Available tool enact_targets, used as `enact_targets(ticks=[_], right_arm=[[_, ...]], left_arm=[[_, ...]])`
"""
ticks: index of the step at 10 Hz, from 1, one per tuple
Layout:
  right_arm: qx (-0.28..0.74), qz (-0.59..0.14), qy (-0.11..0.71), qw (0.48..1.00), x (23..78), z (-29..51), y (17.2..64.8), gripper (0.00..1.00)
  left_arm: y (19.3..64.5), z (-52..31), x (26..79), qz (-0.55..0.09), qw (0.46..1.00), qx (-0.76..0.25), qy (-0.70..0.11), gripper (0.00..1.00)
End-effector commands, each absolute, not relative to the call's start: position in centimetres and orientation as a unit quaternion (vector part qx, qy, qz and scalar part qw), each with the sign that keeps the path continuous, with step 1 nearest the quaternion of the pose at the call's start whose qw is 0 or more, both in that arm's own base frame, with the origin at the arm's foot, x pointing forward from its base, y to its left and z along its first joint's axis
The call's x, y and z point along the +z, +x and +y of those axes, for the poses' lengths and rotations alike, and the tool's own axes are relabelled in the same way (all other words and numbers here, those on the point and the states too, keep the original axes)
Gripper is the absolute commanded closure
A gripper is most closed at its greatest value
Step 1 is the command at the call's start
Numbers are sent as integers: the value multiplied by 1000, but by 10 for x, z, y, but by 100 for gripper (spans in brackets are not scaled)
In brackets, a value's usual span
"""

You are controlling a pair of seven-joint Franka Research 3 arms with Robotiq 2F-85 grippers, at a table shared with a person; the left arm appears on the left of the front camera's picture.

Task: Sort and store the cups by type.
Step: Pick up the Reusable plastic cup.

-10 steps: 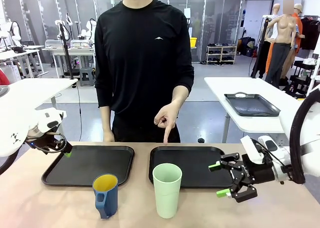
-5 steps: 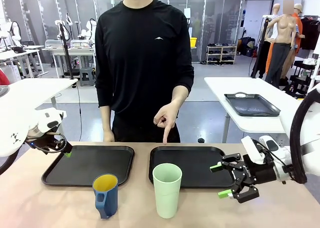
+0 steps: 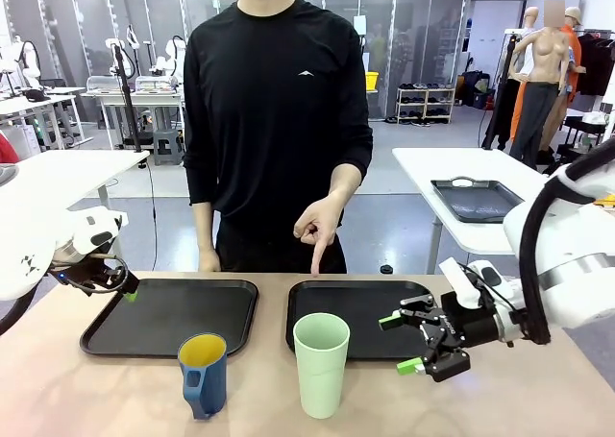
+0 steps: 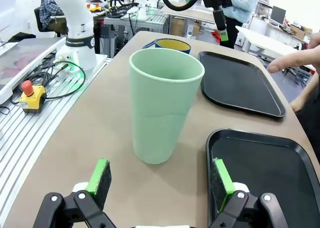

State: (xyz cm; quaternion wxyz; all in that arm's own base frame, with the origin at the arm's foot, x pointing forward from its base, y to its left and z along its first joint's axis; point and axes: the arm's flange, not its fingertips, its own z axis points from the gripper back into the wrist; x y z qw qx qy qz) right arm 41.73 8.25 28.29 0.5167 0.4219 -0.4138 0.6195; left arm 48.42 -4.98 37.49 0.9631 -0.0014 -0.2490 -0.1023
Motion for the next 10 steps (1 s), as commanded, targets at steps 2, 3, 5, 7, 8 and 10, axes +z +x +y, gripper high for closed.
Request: enact_targets(ticks=[2, 3, 5, 7, 8, 10], right_arm=[[614, -399, 440, 520, 279, 112, 433, 0], [614, -397, 445, 517, 275, 121, 435, 0], [615, -391, 454, 513, 266, 139, 438, 0], [616, -390, 462, 505, 257, 157, 437, 0], [612, -395, 465, 503, 253, 163, 437, 0], [609, -399, 470, 498, 245, 174, 439, 0]], left_arm=[[485, -47, 376, -250, 963, -102, 0, 0], [485, -47, 376, -250, 963, -102, 0, 0], [485, -47, 376, -250, 963, -102, 0, 0], [485, -47, 376, -250, 963, -102, 0, 0], [485, -47, 376, -250, 963, -102, 0, 0], [485, -47, 376, -250, 963, -102, 0, 0]])
